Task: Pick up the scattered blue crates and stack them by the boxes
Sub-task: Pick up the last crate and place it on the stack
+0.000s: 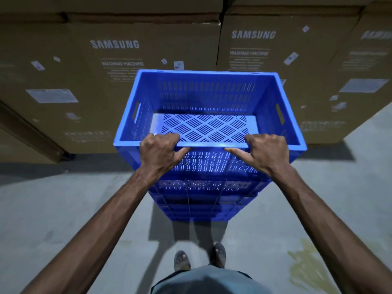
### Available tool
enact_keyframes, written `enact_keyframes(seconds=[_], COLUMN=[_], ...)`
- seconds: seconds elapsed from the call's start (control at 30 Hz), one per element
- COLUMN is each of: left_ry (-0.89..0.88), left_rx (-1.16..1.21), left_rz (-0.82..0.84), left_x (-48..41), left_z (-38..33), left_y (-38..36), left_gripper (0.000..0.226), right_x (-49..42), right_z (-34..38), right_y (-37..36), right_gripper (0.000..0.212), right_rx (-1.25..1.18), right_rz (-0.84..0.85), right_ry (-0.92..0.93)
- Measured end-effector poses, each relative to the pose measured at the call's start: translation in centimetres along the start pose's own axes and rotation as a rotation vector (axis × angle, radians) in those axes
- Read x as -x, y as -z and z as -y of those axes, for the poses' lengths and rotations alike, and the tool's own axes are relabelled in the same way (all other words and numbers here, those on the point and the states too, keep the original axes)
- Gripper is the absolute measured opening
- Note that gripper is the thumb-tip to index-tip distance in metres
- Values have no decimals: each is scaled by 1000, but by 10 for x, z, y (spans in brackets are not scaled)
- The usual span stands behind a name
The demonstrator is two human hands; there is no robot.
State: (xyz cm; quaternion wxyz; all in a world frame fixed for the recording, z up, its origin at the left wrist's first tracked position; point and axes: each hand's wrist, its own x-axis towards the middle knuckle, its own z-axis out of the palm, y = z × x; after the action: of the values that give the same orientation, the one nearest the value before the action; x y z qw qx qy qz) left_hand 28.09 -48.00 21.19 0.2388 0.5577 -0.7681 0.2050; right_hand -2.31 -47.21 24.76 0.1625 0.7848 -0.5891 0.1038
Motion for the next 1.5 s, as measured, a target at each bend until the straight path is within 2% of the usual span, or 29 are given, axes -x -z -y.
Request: enact_keyframes(seconds=[0.23,0.4,0.5,0.67,0.87,1.0,1.5], left_ry=[-51,-8,-9,-4,-14,28,11], left_rx=[12,-40,-54,7,-10,16,1], left_rz=[-46,-65,-86,-40,-74,-46,-74], left_x=[-2,11,16,10,16,4,15], left_z=[17,-26,-17,-14,-1,-17,-12], left_y=[2,7,7,9,8,7,3], left_gripper=[62,52,56,55,55,57,61], right_x=[9,3,7,9,17,7,13], right_z=[15,-15,-10,-6,3,-5,-2], right_y=[1,3,-2,4,-3,4,4], right_gripper=[75,81,80,77,77,77,81], right_rx=[6,-1,17,4,18,-20,-7], right_rz=[6,27,17,10,1,1,29], right_ry=[-13,24,35,16,1,-59,-60])
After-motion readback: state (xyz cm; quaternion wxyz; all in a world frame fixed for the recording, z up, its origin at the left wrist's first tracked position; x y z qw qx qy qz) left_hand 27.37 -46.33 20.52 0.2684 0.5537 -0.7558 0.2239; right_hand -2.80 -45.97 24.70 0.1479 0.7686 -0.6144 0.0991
